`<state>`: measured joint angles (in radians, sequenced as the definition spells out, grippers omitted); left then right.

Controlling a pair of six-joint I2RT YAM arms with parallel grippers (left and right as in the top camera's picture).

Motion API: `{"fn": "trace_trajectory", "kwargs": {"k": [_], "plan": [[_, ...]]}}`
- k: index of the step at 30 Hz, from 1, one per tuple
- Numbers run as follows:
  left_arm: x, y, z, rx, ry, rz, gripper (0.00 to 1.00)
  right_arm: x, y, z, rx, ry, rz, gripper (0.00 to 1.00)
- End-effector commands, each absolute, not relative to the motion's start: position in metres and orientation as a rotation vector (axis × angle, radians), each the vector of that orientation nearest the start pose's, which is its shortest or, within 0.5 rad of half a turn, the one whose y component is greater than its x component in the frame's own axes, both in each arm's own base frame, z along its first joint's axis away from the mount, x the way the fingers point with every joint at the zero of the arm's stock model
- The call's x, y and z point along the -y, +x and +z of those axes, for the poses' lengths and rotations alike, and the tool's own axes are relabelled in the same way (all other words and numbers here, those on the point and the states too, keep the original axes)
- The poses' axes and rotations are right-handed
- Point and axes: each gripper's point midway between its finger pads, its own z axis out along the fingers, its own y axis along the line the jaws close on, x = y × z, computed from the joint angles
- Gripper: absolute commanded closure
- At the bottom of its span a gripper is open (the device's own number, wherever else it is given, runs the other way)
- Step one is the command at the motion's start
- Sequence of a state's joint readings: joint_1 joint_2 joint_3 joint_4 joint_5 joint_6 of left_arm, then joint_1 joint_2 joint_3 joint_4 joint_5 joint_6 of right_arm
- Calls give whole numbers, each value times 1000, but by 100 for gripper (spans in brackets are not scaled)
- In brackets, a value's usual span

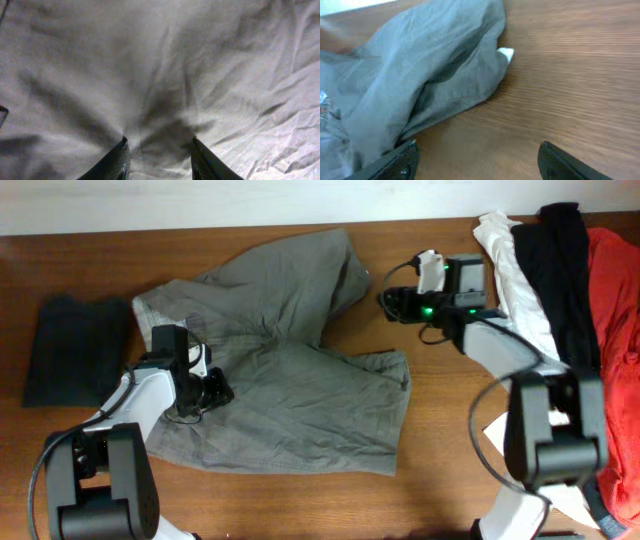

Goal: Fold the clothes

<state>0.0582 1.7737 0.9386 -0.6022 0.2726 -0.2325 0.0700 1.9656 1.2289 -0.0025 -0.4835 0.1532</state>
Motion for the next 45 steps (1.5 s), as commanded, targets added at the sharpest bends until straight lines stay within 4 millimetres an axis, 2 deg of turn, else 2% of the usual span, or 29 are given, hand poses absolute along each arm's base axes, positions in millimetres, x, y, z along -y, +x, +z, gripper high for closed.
{"fn": "trace_trajectory", "kwargs": {"k": [1, 5, 6, 7, 11, 12, 14, 15, 17, 20, 22, 24, 26, 29, 31, 35, 39, 40, 43, 45], "plan": [[15, 214, -67, -3322, -611, -213, 59, -144, 515, 66, -2279, -135, 777, 15], [14, 221, -68, -3297, -604, -214, 59, -166, 529, 41, -2306, -137, 831, 12], [14, 223, -69, -3287, -601, -215, 59, -179, 534, 33, -2315, -161, 873, 9], [14, 224, -69, -3283, -598, -216, 58, -183, 537, 29, -2322, -163, 878, 7], [14, 227, -70, -3272, -596, -218, 58, -196, 556, 27, -2307, -166, 882, 5], [14, 227, -69, -3272, -595, -218, 58, -195, 561, 26, -2305, -156, 850, 9], [14, 227, -70, -3271, -595, -218, 58, -192, 565, 24, -2305, -142, 814, 28], [14, 227, -70, -3271, -595, -218, 58, -189, 564, 20, -2323, -126, 793, 46], [14, 229, -70, -3264, -593, -219, 58, -176, 561, 6, -2389, -71, 701, 74], [14, 230, -70, -3259, -592, -220, 58, -150, 552, -16, -2498, 22, 542, 95], [14, 230, -70, -3258, -591, -220, 58, -124, 538, -25, -2592, 89, 481, 96], [14, 230, -70, -3258, -591, -220, 58, -96, 528, -24, -2648, 167, 419, 96], [14, 230, -70, -3258, -591, -220, 58, -50, 518, -11, -2687, 287, 326, 96], [14, 231, -70, -3254, -589, -221, 58, -11, 506, 8, -2707, 393, 287, 95], [14, 233, -70, -3248, -588, -222, 58, 6, 497, 13, -2727, 422, 270, 92], [17, 230, -70, -3258, -593, -252, 58, 14, 483, 9, -2779, 450, 261, 89], [18, 224, -68, -3282, -602, -261, 58, 14, 482, 9, -2786, 454, 262, 88], [18, 225, -68, -3281, -602, -261, 55, 14, 481, 12, -2784, 453, 262, 88], [18, 238, -66, -3249, -575, -266, 53, 14, 478, 32, -2768, 427, 259, 88], [21, 256, -59, -3208, -552, -316, 54, 14, 473, 57, -2751, 411, 257, 88]]}}
